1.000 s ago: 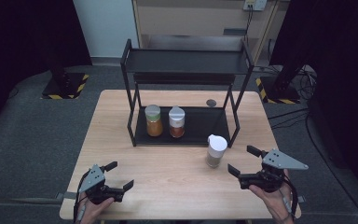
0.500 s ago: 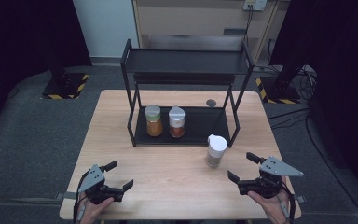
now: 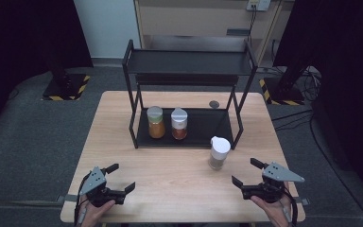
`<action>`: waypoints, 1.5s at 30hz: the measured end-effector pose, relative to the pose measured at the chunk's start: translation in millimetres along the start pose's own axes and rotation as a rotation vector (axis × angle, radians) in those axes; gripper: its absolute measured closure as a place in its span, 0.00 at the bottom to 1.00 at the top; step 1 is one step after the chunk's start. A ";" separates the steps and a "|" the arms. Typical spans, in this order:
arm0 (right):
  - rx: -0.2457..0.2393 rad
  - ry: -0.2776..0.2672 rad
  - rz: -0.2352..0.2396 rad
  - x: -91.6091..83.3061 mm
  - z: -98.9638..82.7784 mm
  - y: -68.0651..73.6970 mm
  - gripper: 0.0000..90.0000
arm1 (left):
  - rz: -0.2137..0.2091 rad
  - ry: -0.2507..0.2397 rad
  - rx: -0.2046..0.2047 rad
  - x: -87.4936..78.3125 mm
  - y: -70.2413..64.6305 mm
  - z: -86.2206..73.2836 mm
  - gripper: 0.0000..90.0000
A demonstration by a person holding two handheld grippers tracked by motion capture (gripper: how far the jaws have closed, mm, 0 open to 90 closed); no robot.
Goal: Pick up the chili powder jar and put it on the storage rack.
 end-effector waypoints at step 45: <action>-0.018 0.001 0.013 10.6 -23.9 -10.0 0.07 | -0.015 -0.011 0.015 -0.3 -2.1 0.9 0.00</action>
Point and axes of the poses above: each handheld gripper's, and its own axes: x roughly forward along the jaws, z roughly out of its top, y roughly to its left, the point moved 9 cm from there along x, roughly forward along the jaws, and after that the axes turned 4 degrees about z, right-handed, at the moved point
